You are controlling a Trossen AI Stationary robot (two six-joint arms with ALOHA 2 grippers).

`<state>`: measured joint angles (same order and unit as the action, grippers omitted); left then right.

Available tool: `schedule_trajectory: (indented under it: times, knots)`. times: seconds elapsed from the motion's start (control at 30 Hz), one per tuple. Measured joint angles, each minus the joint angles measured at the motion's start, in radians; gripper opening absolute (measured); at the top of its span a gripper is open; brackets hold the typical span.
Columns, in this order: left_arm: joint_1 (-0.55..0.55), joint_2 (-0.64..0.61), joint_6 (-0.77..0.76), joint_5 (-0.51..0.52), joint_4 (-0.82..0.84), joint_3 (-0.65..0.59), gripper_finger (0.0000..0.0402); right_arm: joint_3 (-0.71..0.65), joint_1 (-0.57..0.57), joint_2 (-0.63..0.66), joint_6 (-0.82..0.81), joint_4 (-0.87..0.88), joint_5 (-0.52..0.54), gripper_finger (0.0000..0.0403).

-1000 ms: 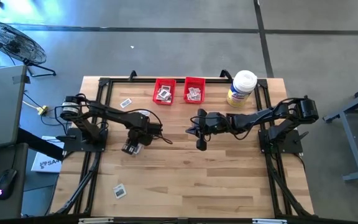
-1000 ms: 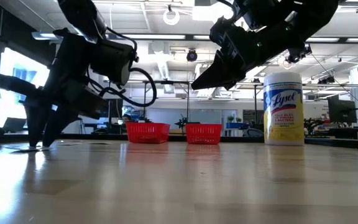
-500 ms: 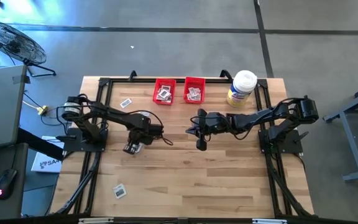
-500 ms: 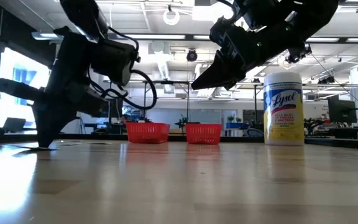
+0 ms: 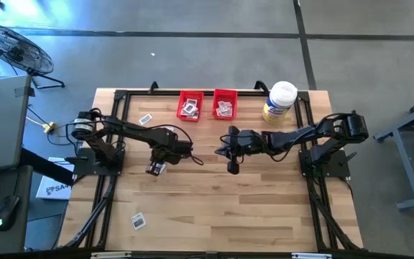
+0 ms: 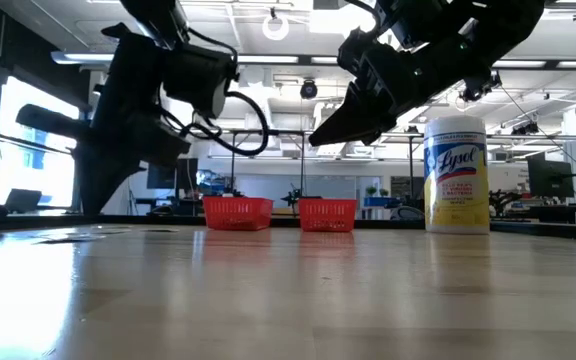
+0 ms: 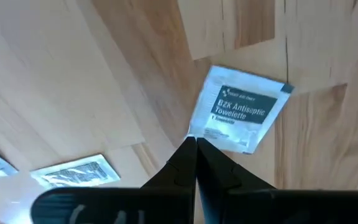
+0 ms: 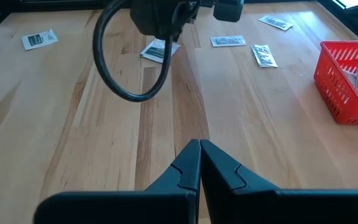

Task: Pick & Place First Aid Supplies
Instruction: Put the towelette pack into the left red bin

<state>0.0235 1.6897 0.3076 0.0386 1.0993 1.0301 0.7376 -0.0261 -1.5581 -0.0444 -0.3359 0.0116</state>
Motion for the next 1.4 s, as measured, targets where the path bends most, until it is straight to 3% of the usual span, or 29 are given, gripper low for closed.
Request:
schedule_trajectory:
  times: [0.17, 0.47, 0.63, 1.1, 1.4]
  knots:
    - [0.002, -0.001, 0.02, 0.004, -0.024, -0.034, 0.0017, 0.0, 0.0, 0.0, 0.0, 0.002, 0.0, 0.0002]
    - [0.002, -0.002, 0.099, 0.012, -0.063, -0.066, 0.0123, 0.0, 0.0, 0.0, 0.0, 0.003, 0.0, 0.0003]
    - [0.002, -0.002, 0.107, -0.013, -0.061, -0.068, 0.0147, 0.0, 0.0, 0.0, 0.0, 0.006, 0.0, 0.0002]
    - [0.001, -0.011, 0.113, 0.021, -0.181, -0.204, 0.0147, 0.0, 0.0, 0.0, 0.0, 0.006, 0.0, 0.0002]
    - [0.003, -0.009, 0.115, 0.023, -0.199, -0.205, 0.0063, 0.0, 0.0, 0.0, 0.0, 0.007, 0.0, 0.0002]
